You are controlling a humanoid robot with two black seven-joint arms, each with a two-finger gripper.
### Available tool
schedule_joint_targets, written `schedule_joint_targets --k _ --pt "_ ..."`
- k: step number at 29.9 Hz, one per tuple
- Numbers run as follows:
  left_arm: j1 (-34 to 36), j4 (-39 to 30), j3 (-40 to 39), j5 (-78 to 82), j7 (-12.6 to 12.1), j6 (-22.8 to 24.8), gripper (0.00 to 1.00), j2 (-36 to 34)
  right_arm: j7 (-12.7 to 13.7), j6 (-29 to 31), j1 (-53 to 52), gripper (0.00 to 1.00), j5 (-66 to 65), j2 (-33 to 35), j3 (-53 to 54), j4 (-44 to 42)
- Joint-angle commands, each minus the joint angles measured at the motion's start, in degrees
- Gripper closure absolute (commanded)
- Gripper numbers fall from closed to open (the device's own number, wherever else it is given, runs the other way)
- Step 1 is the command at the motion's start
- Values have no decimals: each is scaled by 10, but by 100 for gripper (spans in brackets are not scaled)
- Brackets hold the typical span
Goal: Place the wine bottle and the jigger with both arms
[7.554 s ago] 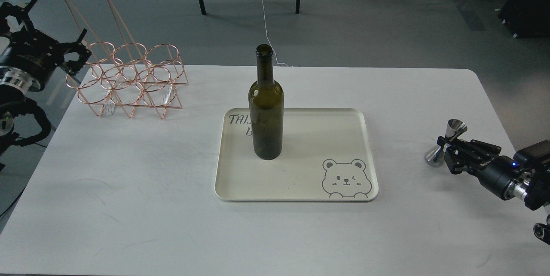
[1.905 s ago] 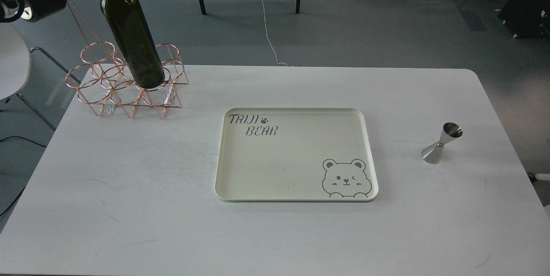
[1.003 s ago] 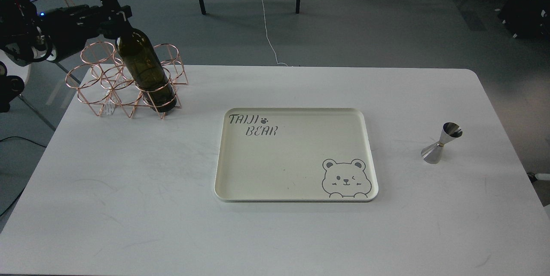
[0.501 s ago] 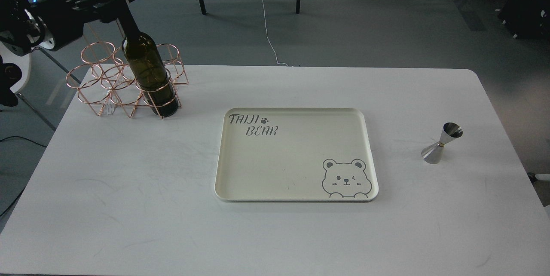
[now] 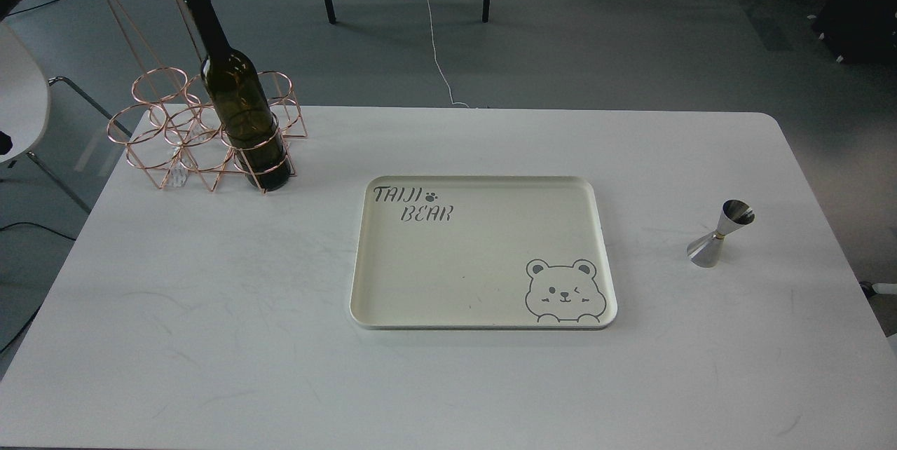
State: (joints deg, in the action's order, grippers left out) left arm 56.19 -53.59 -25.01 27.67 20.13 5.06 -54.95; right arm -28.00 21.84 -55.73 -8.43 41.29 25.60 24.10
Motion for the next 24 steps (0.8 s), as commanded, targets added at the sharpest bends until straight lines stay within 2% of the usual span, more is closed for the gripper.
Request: schedule_joint_targets --k 1,8,15,16,21,24 --pt "-28 26 1 -108 1 13 2 7 0 -2 4 1 2 0 5 0" --pt "-71 94 -2 -274 5 83 2 61 0 3 46 1 142 -9 1 1" --pt "-113 167 -3 -438 3 168 2 113 0 3 64 1 209 -43 7 2" --pt "-115 177 -3 -454 3 171 2 120 5 3 67 1 219 -45 7 2" --pt "-133 204 -18 -515 -1 206 2 157 70 3 84 1 305 -65 11 0" --pt "-144 206 -47 -518 -2 215 2 172 79 5 100 1 315 -68 21 -2"
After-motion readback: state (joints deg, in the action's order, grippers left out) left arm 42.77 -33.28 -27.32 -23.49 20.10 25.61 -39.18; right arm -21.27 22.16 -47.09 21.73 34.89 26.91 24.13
